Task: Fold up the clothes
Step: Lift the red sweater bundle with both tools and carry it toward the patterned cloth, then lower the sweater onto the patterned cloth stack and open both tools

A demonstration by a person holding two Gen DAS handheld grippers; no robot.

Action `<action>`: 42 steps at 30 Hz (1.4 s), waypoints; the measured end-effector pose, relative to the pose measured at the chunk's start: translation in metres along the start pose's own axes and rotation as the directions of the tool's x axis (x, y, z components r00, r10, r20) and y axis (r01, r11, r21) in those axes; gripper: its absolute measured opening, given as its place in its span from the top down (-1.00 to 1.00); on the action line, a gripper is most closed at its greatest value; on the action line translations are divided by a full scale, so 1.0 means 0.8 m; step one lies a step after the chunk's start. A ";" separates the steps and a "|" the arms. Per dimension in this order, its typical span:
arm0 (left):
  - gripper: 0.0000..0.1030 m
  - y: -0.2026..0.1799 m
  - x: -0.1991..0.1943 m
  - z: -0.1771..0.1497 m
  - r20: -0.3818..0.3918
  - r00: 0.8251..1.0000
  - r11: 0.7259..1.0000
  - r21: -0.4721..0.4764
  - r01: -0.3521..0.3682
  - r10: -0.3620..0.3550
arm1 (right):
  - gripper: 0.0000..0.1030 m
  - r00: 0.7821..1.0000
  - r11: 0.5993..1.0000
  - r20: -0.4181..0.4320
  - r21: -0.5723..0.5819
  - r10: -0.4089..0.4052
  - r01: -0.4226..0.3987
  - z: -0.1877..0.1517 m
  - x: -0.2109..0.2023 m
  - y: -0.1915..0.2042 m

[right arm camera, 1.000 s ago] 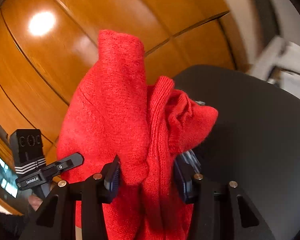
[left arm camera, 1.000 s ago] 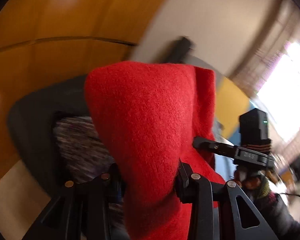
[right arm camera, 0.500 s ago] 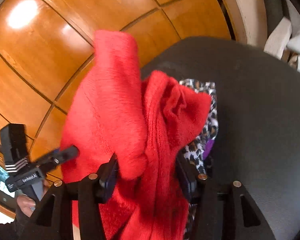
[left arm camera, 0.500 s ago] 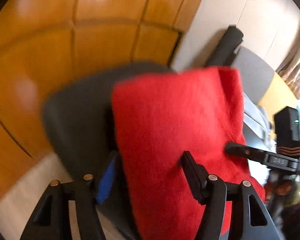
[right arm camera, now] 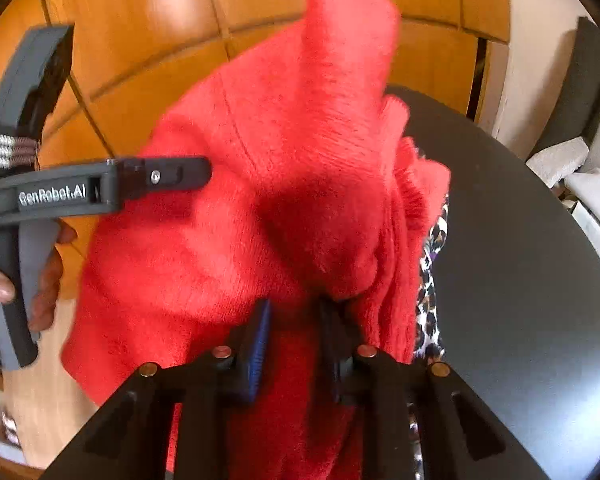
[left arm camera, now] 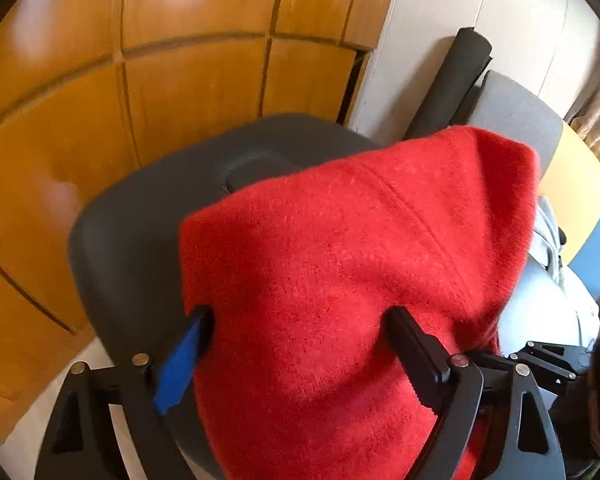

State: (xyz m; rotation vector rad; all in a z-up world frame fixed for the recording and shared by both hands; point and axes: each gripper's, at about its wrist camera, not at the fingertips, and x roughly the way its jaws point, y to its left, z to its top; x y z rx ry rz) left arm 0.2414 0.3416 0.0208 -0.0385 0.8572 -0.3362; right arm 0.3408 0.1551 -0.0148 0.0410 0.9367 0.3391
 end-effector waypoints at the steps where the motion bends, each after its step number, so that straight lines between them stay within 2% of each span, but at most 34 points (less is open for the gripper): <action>1: -0.71 -0.001 -0.010 0.000 0.022 1.000 1.000 0.001 -0.008 0.008 | 0.55 1.000 1.000 0.013 0.014 0.006 -0.007 0.001 -0.009 -0.002; 3: -0.70 -0.009 -0.046 0.002 0.102 0.992 0.997 0.007 -0.077 0.076 | 0.50 0.999 0.999 0.042 0.039 0.009 -0.010 0.003 -0.028 -0.004; 4: -0.81 -0.013 -0.065 0.002 0.145 0.983 0.994 0.008 -0.112 0.109 | 0.41 0.997 0.999 0.067 0.045 -0.028 0.025 0.002 -0.046 -0.002; 6: -1.00 -0.029 -0.108 -0.005 0.227 0.959 0.985 -0.004 -0.172 0.168 | 0.40 0.990 0.996 0.123 0.070 -0.072 0.064 -0.003 -0.080 0.000; 9: -1.00 -0.067 -0.166 -0.023 0.324 0.919 0.970 0.015 -0.244 0.226 | 0.32 0.960 0.973 0.195 0.153 -0.200 0.172 -0.024 -0.133 0.012; 11: -1.00 -0.086 -0.183 -0.031 0.357 0.902 0.959 0.052 -0.279 0.243 | 0.29 0.936 0.946 0.198 0.209 -0.290 0.249 -0.019 -0.156 0.023; 14: -1.00 -0.118 -0.222 -0.059 0.379 0.896 0.950 0.111 -0.292 0.231 | 0.25 0.899 0.892 0.155 0.277 -0.409 0.358 -0.009 -0.182 0.023; 16: -1.00 -0.138 -0.248 -0.075 0.382 0.885 0.936 0.118 -0.332 0.266 | 0.24 0.893 0.884 0.132 0.261 -0.430 0.387 -0.008 -0.187 0.042; 18: -1.00 -0.142 -0.260 -0.083 0.390 0.869 0.925 0.096 -0.367 0.304 | 0.24 0.905 0.905 0.133 0.200 -0.404 0.374 -0.017 -0.177 0.066; 20: -1.00 -0.127 -0.297 -0.111 0.372 0.872 0.931 0.050 -0.362 0.319 | 0.24 0.918 0.924 0.136 0.146 -0.372 0.353 -0.023 -0.165 0.092; 23: -1.00 -0.090 -0.325 -0.135 0.332 0.882 0.938 -0.023 -0.347 0.334 | 0.24 0.939 0.949 0.142 0.096 -0.312 0.301 -0.039 -0.159 0.133; 26: -0.99 -0.056 -0.350 -0.159 0.318 0.865 0.921 -0.088 -0.380 0.387 | 0.24 0.946 0.958 0.153 0.072 -0.285 0.277 -0.043 -0.158 0.162; 31: -0.99 -0.028 -0.376 -0.171 0.318 0.862 0.919 -0.155 -0.364 0.395 | 0.24 0.945 0.965 0.205 0.003 -0.256 0.261 -0.041 -0.174 0.205; 34: -0.99 -0.026 -0.386 -0.176 0.317 0.876 0.931 -0.156 -0.330 0.364 | 0.24 0.944 0.966 0.218 -0.020 -0.248 0.258 -0.039 -0.180 0.217; 38: -0.98 -0.028 -0.374 -0.177 0.296 0.899 0.946 -0.144 -0.291 0.322 | 0.24 0.942 0.966 0.222 -0.014 -0.251 0.260 -0.038 -0.178 0.220; 40: -0.72 -0.031 -0.368 -0.175 0.289 0.902 0.947 -0.133 -0.293 0.320 | 0.24 0.943 0.966 0.217 -0.008 -0.252 0.260 -0.040 -0.183 0.215; 42: -0.68 -0.033 -0.361 -0.174 0.283 0.902 0.946 -0.122 -0.302 0.325 | 0.24 0.945 0.966 0.210 -0.003 -0.250 0.257 -0.042 -0.183 0.210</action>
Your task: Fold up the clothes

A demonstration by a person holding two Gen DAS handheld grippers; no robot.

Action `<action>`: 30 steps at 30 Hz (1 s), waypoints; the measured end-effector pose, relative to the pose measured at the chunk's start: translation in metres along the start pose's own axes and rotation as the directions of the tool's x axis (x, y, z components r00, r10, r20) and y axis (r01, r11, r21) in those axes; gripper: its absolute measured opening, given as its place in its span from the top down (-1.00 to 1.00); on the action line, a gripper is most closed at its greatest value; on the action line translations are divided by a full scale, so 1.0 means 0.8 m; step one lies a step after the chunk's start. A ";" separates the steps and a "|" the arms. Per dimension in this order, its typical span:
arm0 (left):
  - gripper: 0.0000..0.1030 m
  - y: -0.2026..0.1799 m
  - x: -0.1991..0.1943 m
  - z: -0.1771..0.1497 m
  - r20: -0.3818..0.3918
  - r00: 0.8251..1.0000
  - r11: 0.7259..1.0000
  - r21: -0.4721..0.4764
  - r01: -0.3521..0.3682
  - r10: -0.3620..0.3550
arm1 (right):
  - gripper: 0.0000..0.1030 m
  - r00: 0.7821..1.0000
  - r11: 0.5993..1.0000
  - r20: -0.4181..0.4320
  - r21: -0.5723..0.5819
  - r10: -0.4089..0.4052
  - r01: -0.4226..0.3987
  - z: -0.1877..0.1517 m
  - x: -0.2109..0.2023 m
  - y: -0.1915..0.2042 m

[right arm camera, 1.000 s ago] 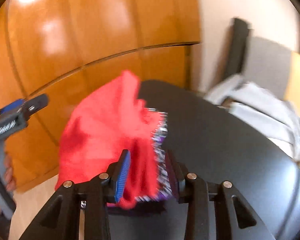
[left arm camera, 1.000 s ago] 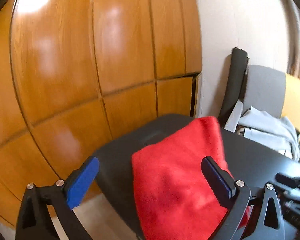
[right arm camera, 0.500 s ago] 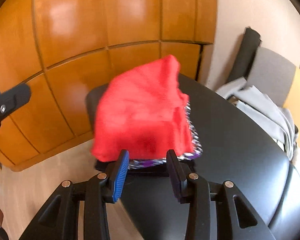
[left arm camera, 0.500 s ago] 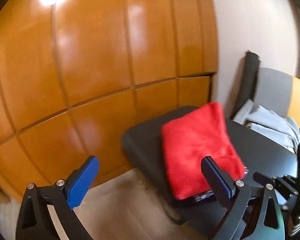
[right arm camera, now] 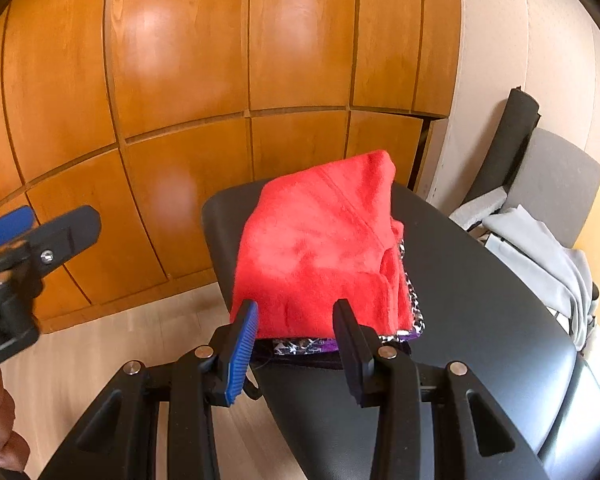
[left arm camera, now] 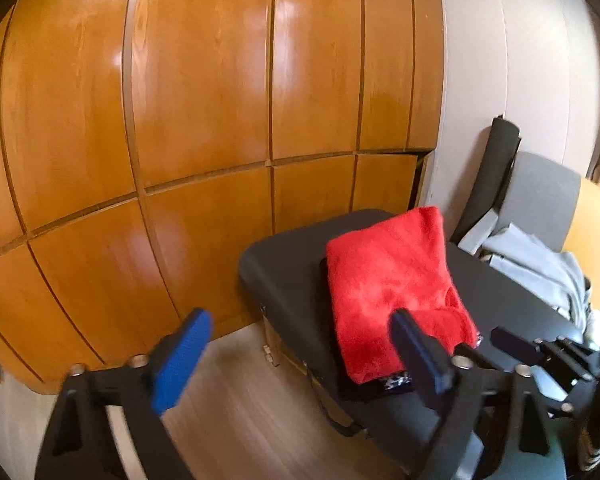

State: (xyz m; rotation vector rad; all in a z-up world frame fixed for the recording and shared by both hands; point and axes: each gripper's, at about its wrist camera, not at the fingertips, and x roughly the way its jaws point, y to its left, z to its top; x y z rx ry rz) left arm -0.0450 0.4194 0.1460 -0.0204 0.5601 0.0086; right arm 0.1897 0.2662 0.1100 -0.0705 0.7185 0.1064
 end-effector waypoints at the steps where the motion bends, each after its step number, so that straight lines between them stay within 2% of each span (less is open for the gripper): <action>1: -0.66 -0.001 0.002 -0.001 -0.001 1.000 1.000 0.006 0.000 0.000 | 0.24 1.000 1.000 -0.004 0.002 0.002 -0.002 -0.001 0.000 -0.001; 8: -0.64 0.001 0.008 -0.005 -0.026 1.000 1.000 0.006 -0.007 0.008 | 0.24 0.999 1.000 -0.025 0.019 0.021 -0.021 -0.004 0.009 0.000; 11: -0.80 0.001 0.012 -0.003 -0.050 0.999 1.000 0.004 0.017 -0.017 | 0.24 0.999 0.999 -0.029 0.018 0.027 -0.026 -0.006 0.009 0.000; 19: -0.89 -0.006 0.014 -0.009 -0.062 0.998 1.000 0.015 0.020 -0.019 | 0.24 0.999 0.999 -0.034 0.029 0.030 -0.029 -0.015 0.001 -0.003; 30: -0.92 -0.010 0.021 -0.015 -0.084 0.996 1.000 0.026 0.013 -0.010 | 0.23 1.000 0.999 -0.026 0.031 0.008 -0.007 -0.019 -0.007 -0.005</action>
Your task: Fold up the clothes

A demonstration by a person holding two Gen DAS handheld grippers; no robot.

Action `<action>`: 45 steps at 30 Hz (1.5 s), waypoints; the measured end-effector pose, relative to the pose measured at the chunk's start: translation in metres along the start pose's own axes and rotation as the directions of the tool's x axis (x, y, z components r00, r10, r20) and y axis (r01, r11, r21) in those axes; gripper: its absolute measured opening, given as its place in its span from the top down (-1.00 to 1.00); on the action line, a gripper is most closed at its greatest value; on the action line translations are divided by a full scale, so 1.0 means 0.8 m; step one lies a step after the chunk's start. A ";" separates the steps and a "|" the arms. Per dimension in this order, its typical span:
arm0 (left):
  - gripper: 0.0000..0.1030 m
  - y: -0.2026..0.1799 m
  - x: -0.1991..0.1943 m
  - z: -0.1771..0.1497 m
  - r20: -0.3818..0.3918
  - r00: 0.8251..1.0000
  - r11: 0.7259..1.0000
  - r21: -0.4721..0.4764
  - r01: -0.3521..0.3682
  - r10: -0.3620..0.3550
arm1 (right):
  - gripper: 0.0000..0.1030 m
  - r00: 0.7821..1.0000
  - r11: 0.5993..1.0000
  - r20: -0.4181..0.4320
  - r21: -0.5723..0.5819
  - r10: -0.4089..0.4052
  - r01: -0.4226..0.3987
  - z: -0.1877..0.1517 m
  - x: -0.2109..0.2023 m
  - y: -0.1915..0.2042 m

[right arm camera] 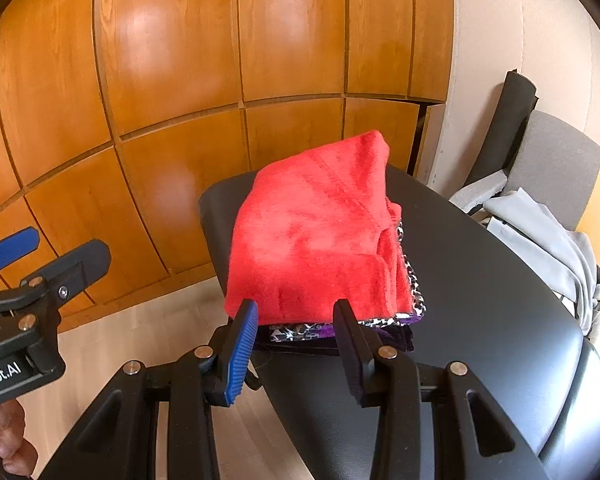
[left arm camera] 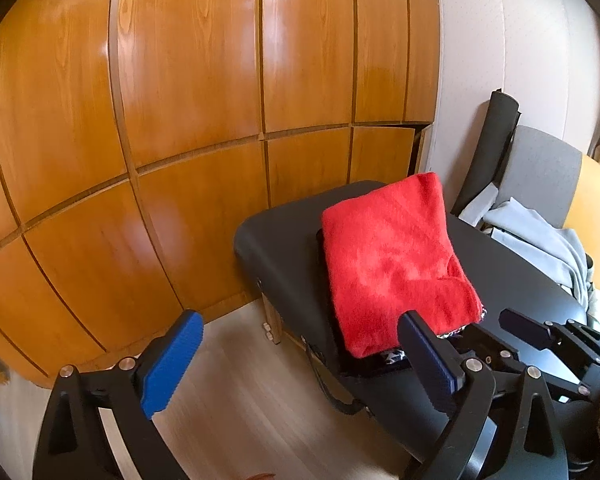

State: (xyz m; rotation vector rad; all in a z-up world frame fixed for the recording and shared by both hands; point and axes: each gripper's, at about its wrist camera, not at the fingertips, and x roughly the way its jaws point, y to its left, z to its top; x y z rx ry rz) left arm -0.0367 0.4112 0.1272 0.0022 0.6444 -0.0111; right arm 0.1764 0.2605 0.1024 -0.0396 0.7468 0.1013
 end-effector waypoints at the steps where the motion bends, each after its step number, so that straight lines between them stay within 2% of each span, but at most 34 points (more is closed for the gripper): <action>1: -0.92 0.000 0.001 -0.001 -0.003 1.000 1.000 0.002 0.000 0.000 | 0.23 1.000 1.000 0.001 0.001 -0.004 0.004 0.000 -0.001 0.000; 13: -0.92 -0.005 0.002 -0.004 -0.022 1.000 1.000 0.006 -0.001 0.001 | 0.22 0.999 0.999 0.018 -0.006 -0.040 0.040 -0.004 -0.011 0.001; 45: -0.92 -0.026 0.002 -0.004 -0.045 0.999 0.999 0.036 0.015 -0.013 | 0.21 0.998 0.998 0.025 0.012 -0.057 0.056 -0.010 -0.017 -0.009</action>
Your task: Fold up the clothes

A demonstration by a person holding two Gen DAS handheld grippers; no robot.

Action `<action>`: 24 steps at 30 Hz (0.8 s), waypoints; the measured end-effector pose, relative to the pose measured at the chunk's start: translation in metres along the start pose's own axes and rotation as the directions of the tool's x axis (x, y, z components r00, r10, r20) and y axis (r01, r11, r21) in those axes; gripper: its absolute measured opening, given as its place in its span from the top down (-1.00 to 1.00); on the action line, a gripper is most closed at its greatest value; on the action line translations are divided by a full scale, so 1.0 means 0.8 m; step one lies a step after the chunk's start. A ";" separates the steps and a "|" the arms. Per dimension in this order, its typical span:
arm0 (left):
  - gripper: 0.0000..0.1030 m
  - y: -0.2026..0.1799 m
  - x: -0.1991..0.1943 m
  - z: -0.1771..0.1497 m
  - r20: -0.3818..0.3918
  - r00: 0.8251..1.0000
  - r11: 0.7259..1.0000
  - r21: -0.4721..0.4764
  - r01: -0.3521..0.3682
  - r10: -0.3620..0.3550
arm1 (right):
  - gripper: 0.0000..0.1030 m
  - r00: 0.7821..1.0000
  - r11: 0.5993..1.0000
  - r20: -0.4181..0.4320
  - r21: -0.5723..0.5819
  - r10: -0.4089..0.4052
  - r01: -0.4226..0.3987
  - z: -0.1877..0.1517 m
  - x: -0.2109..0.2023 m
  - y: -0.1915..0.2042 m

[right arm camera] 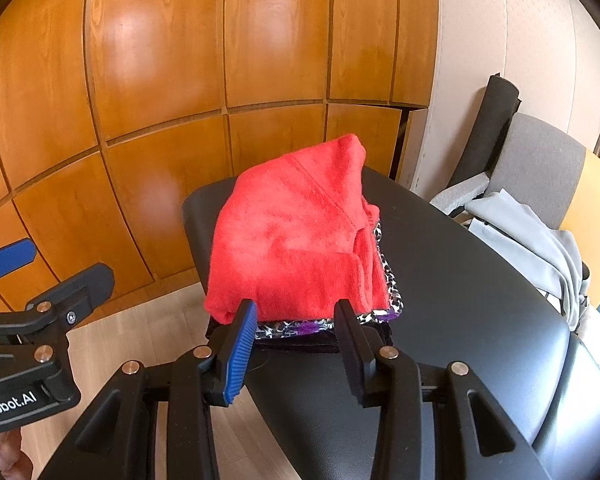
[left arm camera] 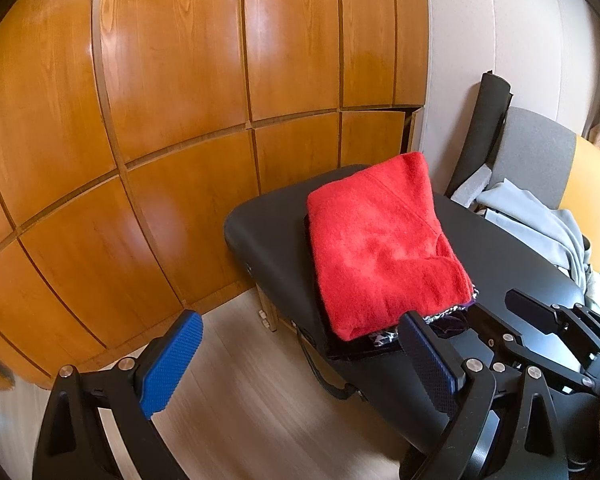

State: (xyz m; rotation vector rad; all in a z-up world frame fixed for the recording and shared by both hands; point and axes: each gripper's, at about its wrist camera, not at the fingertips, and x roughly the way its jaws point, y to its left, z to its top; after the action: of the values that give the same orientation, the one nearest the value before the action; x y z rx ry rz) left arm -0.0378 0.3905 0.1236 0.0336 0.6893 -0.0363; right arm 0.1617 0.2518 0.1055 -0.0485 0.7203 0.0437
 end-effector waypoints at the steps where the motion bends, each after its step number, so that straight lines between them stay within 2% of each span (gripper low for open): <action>1: -0.92 0.000 -0.001 0.000 0.000 1.000 1.000 0.000 0.001 -0.001 | 0.21 1.000 1.000 0.000 0.000 0.000 0.000 0.000 0.000 0.000; 24: -0.92 -0.010 -0.007 -0.003 -0.009 1.000 1.000 0.014 0.010 -0.010 | 0.21 1.000 1.000 0.010 0.012 -0.001 0.001 -0.002 -0.005 -0.003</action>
State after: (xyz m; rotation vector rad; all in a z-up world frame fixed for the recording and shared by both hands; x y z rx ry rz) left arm -0.0444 0.3831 0.1252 0.0439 0.6984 -0.0506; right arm 0.1577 0.2494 0.1072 -0.0376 0.7109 0.0383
